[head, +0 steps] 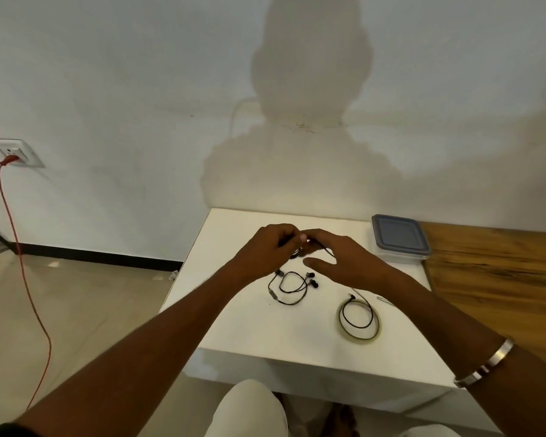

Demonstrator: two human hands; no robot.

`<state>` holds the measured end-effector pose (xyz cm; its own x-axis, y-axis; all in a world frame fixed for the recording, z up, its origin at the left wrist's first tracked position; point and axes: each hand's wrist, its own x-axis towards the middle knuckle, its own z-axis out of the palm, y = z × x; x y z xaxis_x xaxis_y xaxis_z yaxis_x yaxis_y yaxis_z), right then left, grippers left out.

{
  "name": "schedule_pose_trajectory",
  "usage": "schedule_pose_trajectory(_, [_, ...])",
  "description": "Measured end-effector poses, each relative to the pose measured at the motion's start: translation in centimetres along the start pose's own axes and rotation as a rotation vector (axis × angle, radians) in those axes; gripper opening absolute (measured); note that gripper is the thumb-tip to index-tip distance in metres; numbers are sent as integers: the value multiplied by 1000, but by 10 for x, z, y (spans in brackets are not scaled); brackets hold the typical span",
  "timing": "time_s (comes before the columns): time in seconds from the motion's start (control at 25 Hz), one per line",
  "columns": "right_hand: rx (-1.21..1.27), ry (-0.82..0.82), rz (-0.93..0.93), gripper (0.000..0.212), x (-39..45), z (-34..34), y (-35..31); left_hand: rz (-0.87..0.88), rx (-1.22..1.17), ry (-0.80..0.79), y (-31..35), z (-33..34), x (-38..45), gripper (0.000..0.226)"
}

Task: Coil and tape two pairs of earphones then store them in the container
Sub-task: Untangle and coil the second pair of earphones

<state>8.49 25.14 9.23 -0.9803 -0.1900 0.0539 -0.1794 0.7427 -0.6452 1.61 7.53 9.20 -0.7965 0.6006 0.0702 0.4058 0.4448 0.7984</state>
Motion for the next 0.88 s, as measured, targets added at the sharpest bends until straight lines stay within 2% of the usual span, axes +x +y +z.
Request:
schedule_pose_trajectory(0.08, [-70, 71, 13, 21, 4, -4, -7, -28, -18, -24, -3, -2, 0, 26])
schedule_pose_trajectory(0.16, [-126, 172, 27, 21, 4, -13, -2, -49, 1, -37, -6, -5, -2, 27])
schedule_pose_trajectory(0.4, [11, 498, 206, 20, -9, -36, 37, -117, 59, -139, -25, -14, -14, 29])
schedule_pose_trajectory(0.48, [-56, 544, 268, 20, -12, -40, 47, -128, 74, -157, -28, -13, -16, 29])
schedule_pose_trajectory(0.6, [-251, 400, 408, 19, -10, -32, 63, -106, 105, -130, -29, -9, -15, 28])
schedule_pose_trajectory(0.68, [-377, 265, 412, 37, -10, -20, 62, -85, 76, -134, -27, -6, -11, 28])
schedule_pose_trajectory(0.76, [-292, 162, 200, 56, -8, -7, 46, -60, 37, -141, -19, -2, -8, 28])
schedule_pose_trajectory(0.8, [-191, 100, 88, 57, -7, -1, 31, -37, 41, -142, -13, 0, -6, 28])
schedule_pose_trajectory(0.88, [-40, -19, -6, 43, -5, 7, 7, 13, 77, -133, -5, 2, -3, 27])
